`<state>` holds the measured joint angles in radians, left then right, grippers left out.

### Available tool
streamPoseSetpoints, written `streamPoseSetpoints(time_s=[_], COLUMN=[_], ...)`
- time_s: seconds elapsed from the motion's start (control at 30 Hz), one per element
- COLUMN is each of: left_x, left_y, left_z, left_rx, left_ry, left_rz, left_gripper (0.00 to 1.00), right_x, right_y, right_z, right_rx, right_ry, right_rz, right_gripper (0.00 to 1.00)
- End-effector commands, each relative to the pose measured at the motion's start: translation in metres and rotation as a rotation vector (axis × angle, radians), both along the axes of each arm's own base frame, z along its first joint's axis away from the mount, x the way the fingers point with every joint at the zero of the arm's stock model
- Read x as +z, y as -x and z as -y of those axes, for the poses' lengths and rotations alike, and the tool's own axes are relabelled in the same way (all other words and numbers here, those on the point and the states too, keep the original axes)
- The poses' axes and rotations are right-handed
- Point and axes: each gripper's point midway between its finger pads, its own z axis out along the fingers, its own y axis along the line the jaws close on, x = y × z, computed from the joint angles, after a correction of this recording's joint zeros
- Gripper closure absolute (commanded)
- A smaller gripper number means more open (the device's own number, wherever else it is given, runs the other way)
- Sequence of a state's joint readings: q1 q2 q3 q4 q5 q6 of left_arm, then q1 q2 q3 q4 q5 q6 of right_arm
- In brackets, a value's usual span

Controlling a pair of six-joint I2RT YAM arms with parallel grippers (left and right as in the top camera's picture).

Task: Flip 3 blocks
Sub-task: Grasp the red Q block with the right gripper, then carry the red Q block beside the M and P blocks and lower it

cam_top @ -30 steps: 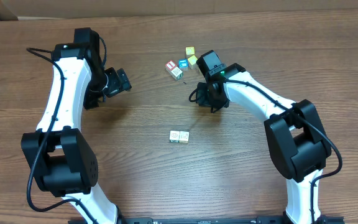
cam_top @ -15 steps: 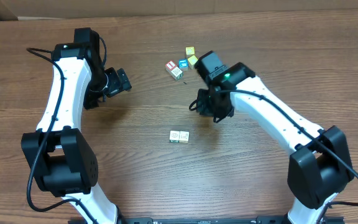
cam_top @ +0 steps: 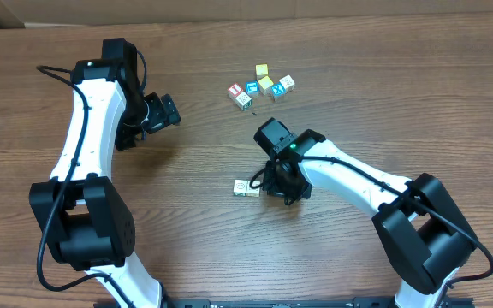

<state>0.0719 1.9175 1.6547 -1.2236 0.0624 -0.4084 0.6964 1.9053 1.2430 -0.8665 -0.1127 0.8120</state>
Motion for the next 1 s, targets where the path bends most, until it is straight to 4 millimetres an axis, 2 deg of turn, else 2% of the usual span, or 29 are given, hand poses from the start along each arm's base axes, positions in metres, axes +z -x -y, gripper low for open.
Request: streamPoseSetpoints(time_s=[0.0,0.2,0.27,0.53,0.73,0.77,0.83,0.87,0.9,0.93,0.97], left_x=[0.012,0.012,0.012,0.012,0.012,0.012,0.012,0.012,0.012,0.012,0.012], left_y=[-0.005,-0.005,-0.005,-0.005,-0.005,-0.005,-0.005,-0.005,-0.005,-0.005,-0.005], left_z=[0.001,0.000,0.001,0.001,0.001,0.001,0.001,0.000,0.001,0.001,0.000], left_rx=[-0.018,-0.018,-0.018,-0.018,-0.018,-0.018,-0.018,-0.018,-0.018,-0.018,-0.018], left_ry=[-0.014,-0.015,-0.014,-0.014,-0.014,-0.014,-0.014,-0.015,-0.014,-0.014,-0.015], left_rz=[0.039,0.039,0.039,0.039,0.040,0.039,0.039,0.039,0.039,0.039,0.039], left_gripper=[0.00,0.00,0.00,0.00,0.00,0.00,0.00,0.00,0.00,0.00,0.00], right_x=[-0.006,0.001,0.008,0.037,0.038,0.037,0.033,0.028,0.025,0.022,0.018], right_y=[0.005,0.001,-0.001,-0.016,-0.038,-0.040,-0.039,-0.036,-0.034,-0.032,-0.030], right_z=[-0.001,-0.007,-0.011,-0.009,0.019,0.024,0.033,0.036,0.038,0.039,0.039], right_rx=[-0.027,0.024,0.053,0.064,-0.019,-0.032,-0.052,-0.062,-0.062,-0.061,-0.058], right_ry=[-0.014,-0.040,-0.056,-0.052,-0.018,-0.014,-0.004,0.003,0.007,0.010,0.011], right_rz=[-0.020,-0.004,0.003,0.021,0.038,0.032,0.017,0.006,-0.001,-0.005,-0.008], right_gripper=[0.73,0.49,0.45,0.42,0.35,0.39,0.54,0.75,0.88,0.95,0.96])
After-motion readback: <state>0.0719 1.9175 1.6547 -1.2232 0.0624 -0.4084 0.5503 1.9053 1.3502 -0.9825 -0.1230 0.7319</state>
